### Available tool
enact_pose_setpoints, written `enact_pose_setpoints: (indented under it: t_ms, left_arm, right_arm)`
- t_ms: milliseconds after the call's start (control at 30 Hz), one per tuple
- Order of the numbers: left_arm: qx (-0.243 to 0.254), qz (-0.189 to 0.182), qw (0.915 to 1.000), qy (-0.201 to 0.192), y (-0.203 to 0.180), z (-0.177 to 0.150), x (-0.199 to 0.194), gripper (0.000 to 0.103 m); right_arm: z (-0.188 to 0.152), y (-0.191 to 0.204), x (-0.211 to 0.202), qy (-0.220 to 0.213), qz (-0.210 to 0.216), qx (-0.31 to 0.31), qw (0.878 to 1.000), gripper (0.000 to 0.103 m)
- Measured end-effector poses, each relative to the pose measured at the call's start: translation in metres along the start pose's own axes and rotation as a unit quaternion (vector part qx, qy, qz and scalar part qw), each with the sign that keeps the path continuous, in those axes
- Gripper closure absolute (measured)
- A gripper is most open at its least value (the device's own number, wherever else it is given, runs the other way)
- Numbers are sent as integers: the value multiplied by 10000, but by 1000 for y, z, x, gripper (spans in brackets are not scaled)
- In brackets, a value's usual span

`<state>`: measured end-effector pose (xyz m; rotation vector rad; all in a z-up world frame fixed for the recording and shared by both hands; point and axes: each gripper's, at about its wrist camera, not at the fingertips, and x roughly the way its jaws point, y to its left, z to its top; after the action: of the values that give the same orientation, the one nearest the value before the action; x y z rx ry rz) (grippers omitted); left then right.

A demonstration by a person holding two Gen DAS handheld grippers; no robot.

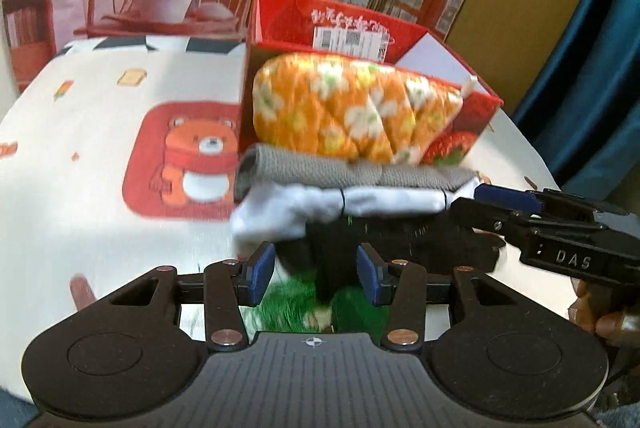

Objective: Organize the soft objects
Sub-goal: 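Move the left tool down to the green yarn bundle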

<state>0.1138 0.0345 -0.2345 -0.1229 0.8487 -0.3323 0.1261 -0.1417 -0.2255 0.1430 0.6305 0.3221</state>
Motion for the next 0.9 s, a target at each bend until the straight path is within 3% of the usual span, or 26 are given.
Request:
enact_pose_setpoints:
  t_ms: [300,567,900]
  left_arm:
    - [-345,-148,9991,219,4,-27,-8,55]
    - [-337,-234,9990,155,3,-29,-15,56]
    - [-366,-525,9969,450,2,-34,4,56]
  right_arm:
    - [-29,27,-8,335,256,-306,9986,58]
    - [-38,47,-8,677,485,-669,9943,53]
    - [-49,52,9,1101,728,-771,9882,53]
